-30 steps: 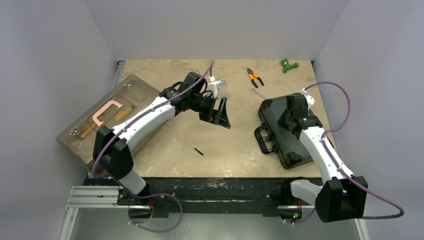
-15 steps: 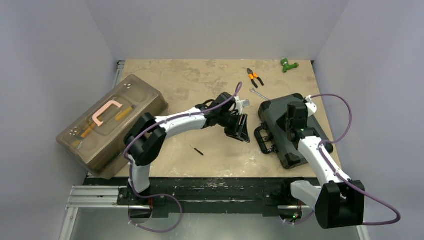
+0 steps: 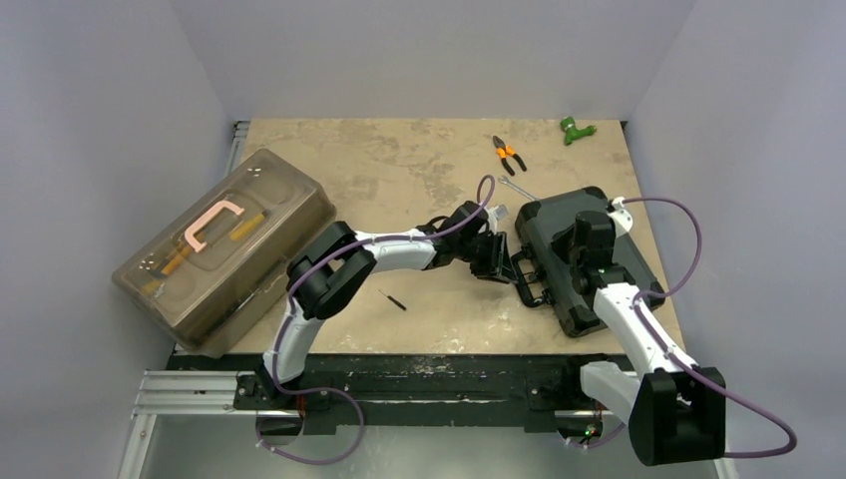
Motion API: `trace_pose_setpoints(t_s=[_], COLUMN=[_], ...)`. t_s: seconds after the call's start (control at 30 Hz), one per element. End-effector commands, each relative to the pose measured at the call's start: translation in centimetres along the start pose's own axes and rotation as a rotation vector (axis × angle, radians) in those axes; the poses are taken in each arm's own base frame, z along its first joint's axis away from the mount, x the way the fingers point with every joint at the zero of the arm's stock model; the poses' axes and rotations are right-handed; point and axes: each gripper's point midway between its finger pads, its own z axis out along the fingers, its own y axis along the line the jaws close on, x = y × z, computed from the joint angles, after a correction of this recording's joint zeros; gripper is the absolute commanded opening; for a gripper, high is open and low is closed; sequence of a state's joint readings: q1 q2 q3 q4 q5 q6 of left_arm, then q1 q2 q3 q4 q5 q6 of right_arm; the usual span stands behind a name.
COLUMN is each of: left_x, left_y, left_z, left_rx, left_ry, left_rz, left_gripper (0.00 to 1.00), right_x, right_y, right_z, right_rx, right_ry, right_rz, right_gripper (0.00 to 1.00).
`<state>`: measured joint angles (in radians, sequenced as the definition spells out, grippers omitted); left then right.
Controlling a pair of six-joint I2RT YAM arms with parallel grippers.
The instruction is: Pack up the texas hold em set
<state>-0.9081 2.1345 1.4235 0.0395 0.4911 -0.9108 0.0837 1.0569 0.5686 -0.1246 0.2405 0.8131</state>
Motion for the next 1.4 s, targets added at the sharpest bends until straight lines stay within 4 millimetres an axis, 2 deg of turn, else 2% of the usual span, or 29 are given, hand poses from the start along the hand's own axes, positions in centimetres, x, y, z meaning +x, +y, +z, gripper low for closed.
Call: trace_pose_setpoints(t_s=[0.0,0.1,0.33,0.8,0.97,1.17,1.3,1.37], left_x=[-3.0,-3.2,-2.6,-2.3,-2.6,-3.4,-3.3,-3.1], left_y=[-3.1,-3.0,-1.0,-0.8,-1.5,-3.8,-4.5,-4.6], left_z=[1.1,1.6,2.1,3.8,4.0,3.3,2.8,2.7], left_rx=[0.101,0.106,0.045,0.064,0.087,0.143,0.151,0.149], left_ry=[-0.112,-0.122,-0.134,-0.105,-0.103,-0.118,-0.117,-0.111], left_rz=[-0.029,-0.057,-0.138,-0.179,-0.161,-0.133,-0.12,-0.119], left_gripper=[0.31,0.31,0.37,0.37,0.28,0.14,0.13,0.18], right_x=[7.3,7.2,7.5,7.8,7.8,8.0,8.2,8.3], right_y=[-7.6,-7.5,-7.4,-7.2,-7.2,-7.2,-7.1,-7.1], right_z=[-1.6,-1.5,-1.4,-1.4,-1.3,-1.3,-1.2,-1.1], right_rx=[0.219,0.21,0.2,0.182,0.18,0.176,0.171,0.17], right_ry=[0.248,0.239,0.251,0.259,0.26,0.27,0.278,0.286], right_rz=[-0.099,-0.098,-0.098,-0.103,-0.103,-0.108,-0.111,-0.114], right_gripper=[0.07,0.07,0.06,0.06,0.06,0.06,0.06,0.05])
